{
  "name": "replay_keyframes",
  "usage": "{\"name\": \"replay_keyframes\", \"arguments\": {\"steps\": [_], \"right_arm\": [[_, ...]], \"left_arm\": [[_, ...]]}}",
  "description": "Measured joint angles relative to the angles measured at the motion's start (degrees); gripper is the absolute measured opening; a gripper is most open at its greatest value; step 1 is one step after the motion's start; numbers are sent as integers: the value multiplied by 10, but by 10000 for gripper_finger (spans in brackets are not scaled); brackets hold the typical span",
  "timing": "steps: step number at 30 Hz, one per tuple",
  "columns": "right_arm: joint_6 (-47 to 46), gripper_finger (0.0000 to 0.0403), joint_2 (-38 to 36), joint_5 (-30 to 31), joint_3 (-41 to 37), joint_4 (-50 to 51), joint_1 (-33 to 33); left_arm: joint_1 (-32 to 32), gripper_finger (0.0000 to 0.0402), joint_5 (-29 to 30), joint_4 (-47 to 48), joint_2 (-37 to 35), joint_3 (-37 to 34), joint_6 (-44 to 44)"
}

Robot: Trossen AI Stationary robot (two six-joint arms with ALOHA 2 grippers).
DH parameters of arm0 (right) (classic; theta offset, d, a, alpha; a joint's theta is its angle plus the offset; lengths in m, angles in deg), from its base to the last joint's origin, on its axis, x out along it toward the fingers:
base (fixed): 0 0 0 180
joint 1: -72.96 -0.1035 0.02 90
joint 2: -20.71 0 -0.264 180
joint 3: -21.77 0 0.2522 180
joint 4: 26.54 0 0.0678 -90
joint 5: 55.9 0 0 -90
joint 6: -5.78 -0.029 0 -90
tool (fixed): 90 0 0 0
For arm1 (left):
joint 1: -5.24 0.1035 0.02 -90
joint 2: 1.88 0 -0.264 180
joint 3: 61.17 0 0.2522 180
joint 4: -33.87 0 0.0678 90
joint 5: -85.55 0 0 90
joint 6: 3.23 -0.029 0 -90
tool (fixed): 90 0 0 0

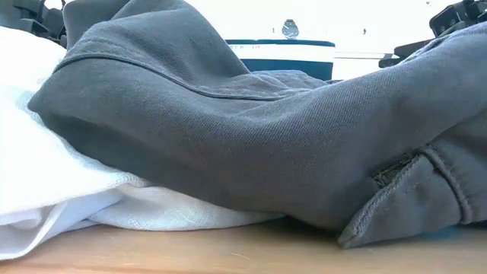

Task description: Sort clothes

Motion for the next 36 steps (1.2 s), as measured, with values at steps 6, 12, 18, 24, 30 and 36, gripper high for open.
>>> {"name": "replay_keyframes", "arguments": {"steps": [6,12,18,24,30,36], "right_arm": [[0,183,0,0,0,0,0],[0,183,0,0,0,0,0],[0,183,0,0,0,0,0],[16,183,0,0,0,-7,0],[-55,183,0,0,0,-23,0],[-132,183,0,4,0,-65,0]], "left_arm": [[0,164,0,0,0,0,0],[0,164,0,0,0,0,0],[0,164,6,0,0,0,-2],[0,164,7,0,0,0,32],[0,164,7,0,0,0,182],[0,164,31,-1,0,0,209]]}}
